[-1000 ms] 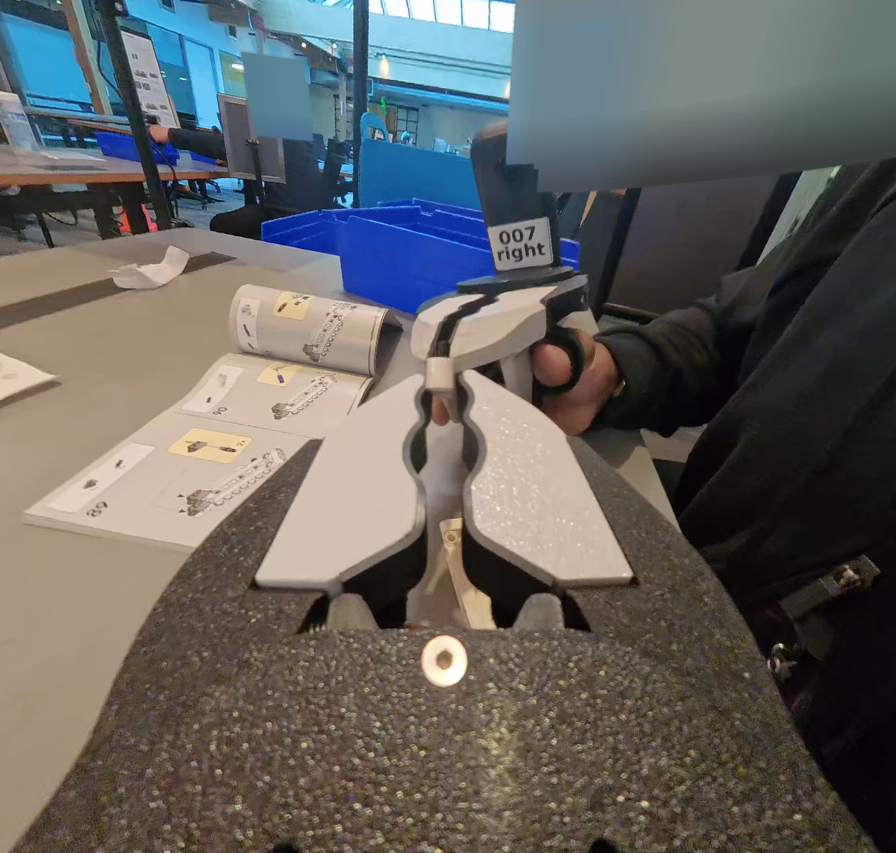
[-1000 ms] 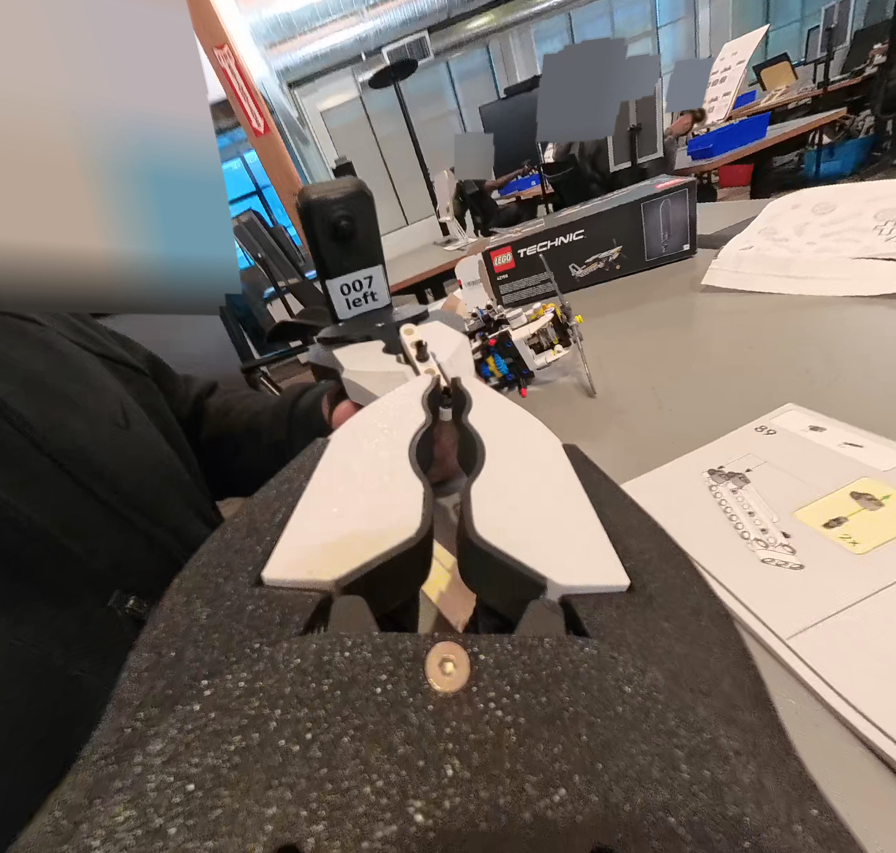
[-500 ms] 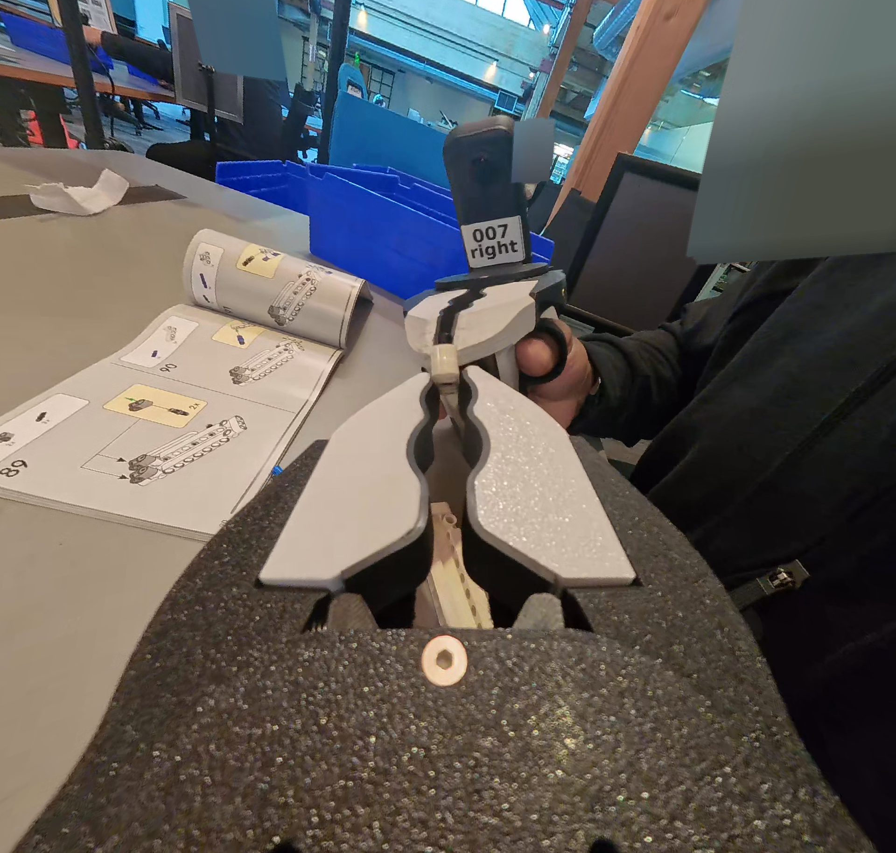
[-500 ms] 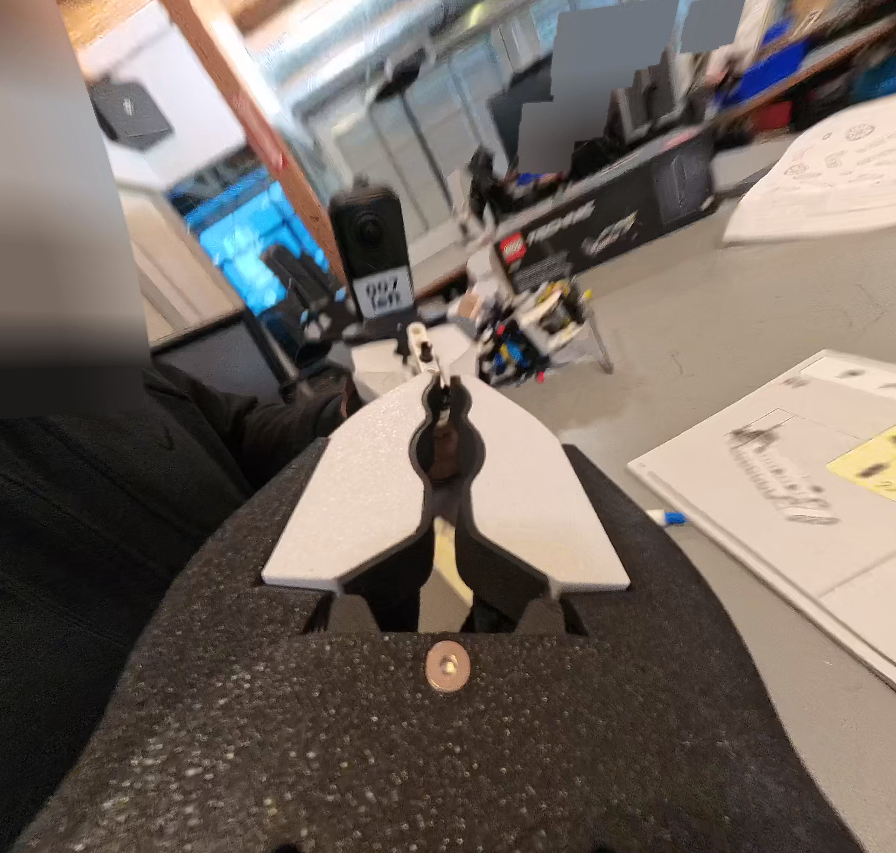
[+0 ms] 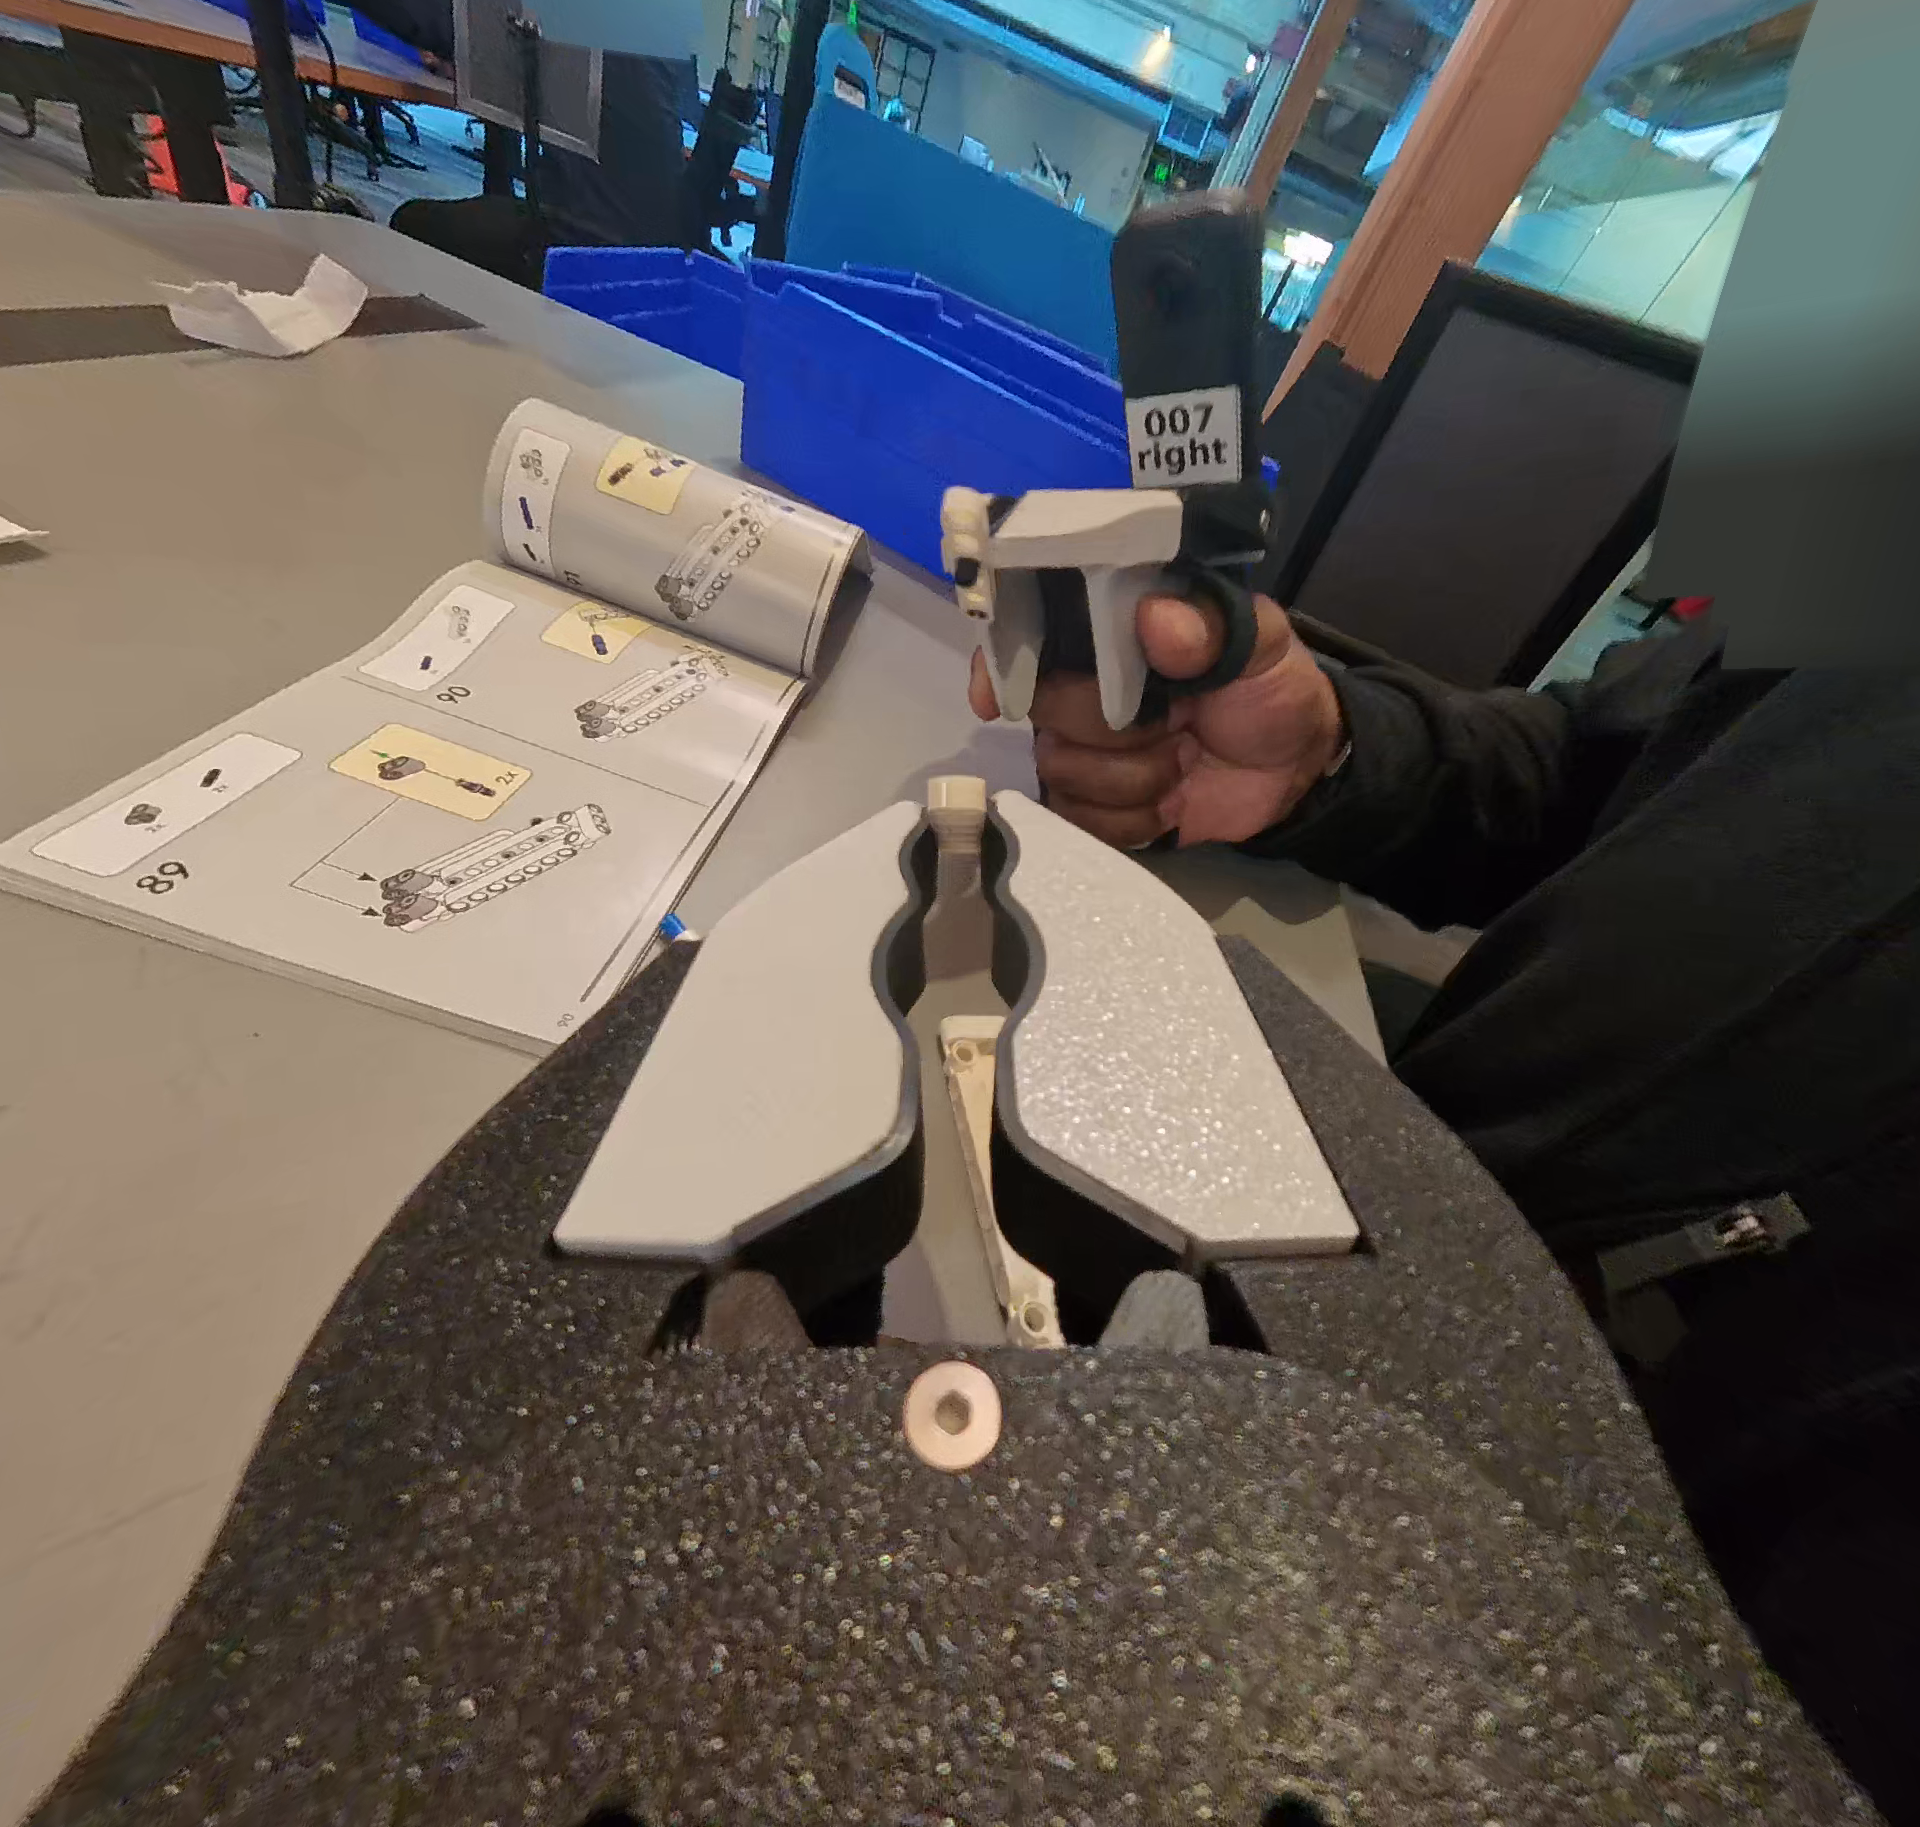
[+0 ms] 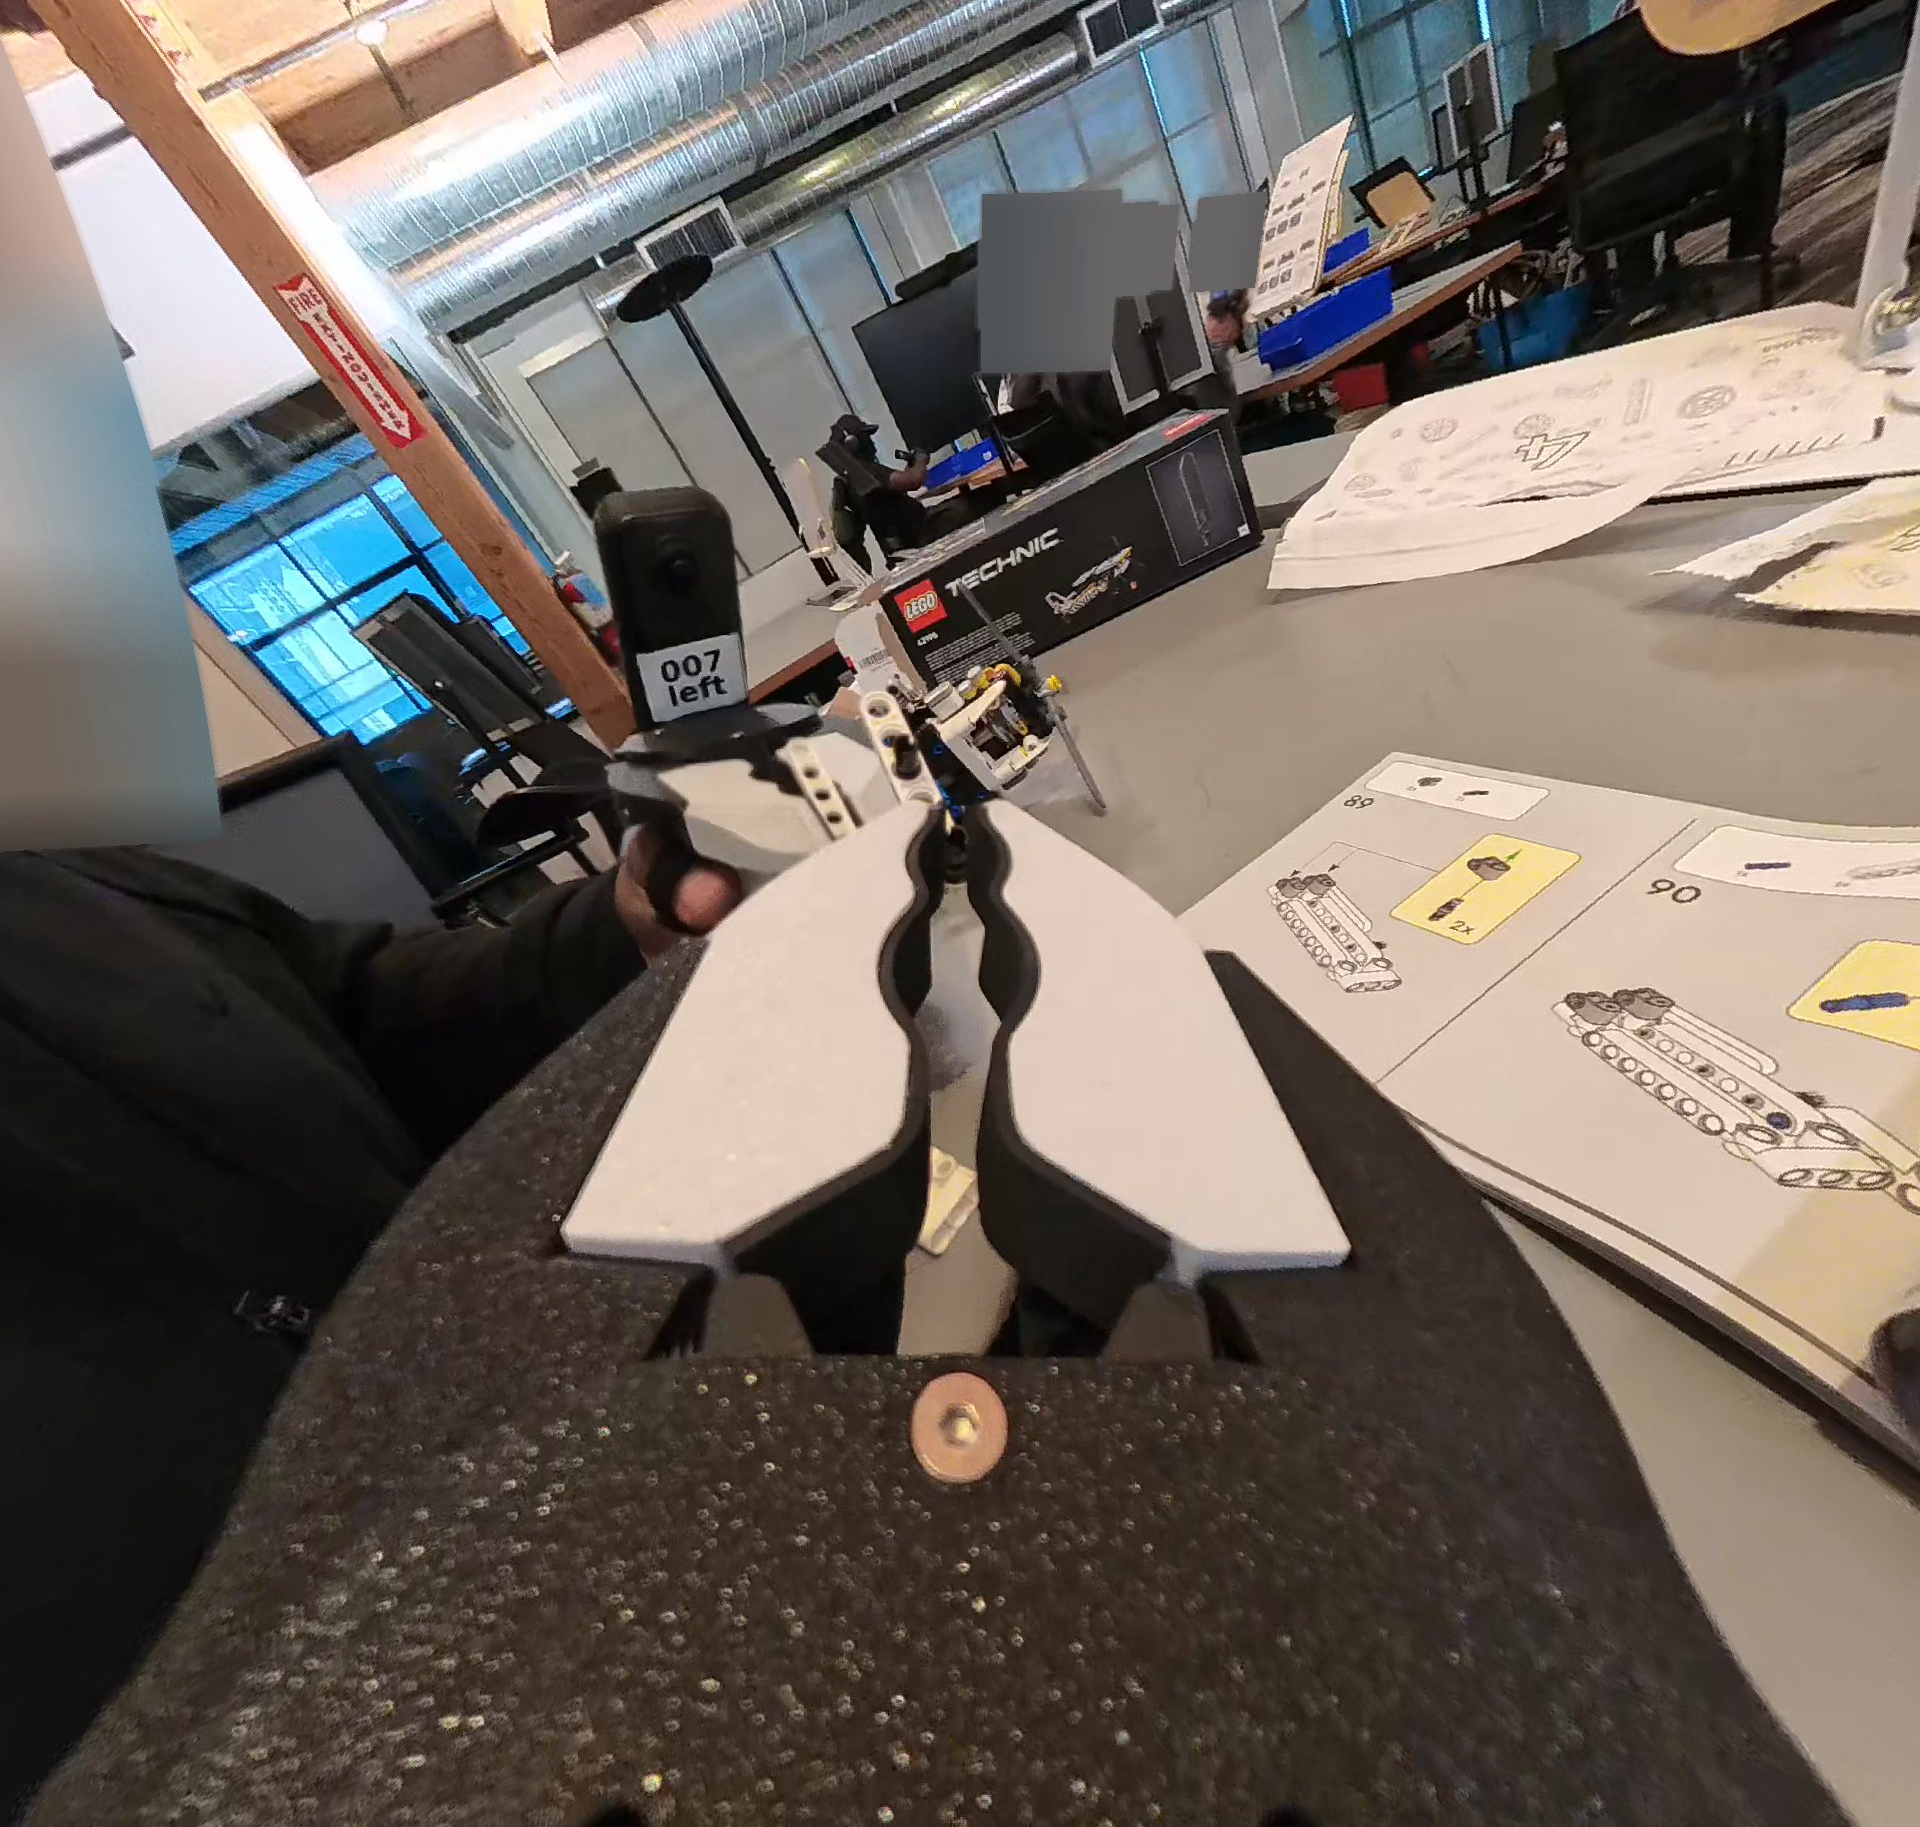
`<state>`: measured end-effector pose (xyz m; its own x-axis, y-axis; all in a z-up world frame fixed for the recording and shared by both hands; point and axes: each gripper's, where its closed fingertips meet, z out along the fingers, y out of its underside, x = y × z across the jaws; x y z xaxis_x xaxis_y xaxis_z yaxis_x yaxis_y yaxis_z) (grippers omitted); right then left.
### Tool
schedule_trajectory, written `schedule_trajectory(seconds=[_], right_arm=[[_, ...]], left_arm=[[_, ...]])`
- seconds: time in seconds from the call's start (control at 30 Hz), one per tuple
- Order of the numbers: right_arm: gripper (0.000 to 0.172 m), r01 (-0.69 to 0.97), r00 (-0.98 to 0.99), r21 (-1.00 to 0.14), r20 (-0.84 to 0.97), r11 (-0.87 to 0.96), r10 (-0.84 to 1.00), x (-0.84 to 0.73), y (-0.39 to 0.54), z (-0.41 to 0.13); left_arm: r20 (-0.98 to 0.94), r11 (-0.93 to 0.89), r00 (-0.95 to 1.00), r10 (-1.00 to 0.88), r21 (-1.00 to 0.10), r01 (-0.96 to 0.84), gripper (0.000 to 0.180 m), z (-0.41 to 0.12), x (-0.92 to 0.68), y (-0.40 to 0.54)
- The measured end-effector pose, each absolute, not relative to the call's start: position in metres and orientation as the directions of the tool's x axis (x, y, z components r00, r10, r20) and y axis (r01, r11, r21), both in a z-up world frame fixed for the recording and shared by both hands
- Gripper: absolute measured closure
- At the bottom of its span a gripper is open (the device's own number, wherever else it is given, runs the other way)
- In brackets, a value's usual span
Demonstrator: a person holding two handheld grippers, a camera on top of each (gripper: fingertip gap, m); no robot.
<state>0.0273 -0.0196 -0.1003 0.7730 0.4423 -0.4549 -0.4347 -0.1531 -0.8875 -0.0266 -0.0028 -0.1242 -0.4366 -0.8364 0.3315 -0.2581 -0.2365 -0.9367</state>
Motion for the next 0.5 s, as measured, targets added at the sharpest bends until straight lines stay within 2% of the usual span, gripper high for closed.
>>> schedule_trajectory(seconds=[0.07,0.17,0.3,0.5], right_arm=[[0.168,-0.409,0.791,-0.902,-0.427,-0.141,0.437,0.027,-0.025,-0.099],[0.168,-0.362,0.827,-0.926,-0.372,-0.106,0.421,0.029,-0.043,-0.093],[0.167,-0.270,0.904,-0.961,-0.272,-0.051,0.329,0.039,-0.083,-0.080],[0.168,-0.169,0.983,-0.985,-0.167,0.026,0.071,0.078,-0.158,-0.062]], left_arm=[[0.361,-0.279,-0.438,-0.823,-0.929,-0.241,0.171,-0.118,-0.026,-0.001],[0.327,-0.249,-0.464,-0.823,-0.943,-0.223,0.171,-0.103,-0.019,-0.007],[0.202,-0.115,-0.549,-0.811,-0.975,-0.189,0.171,-0.065,0.017,-0.039],[0.046,0.080,-0.718,-0.695,-0.987,-0.140,0.171,-0.013,0.129,-0.139]])
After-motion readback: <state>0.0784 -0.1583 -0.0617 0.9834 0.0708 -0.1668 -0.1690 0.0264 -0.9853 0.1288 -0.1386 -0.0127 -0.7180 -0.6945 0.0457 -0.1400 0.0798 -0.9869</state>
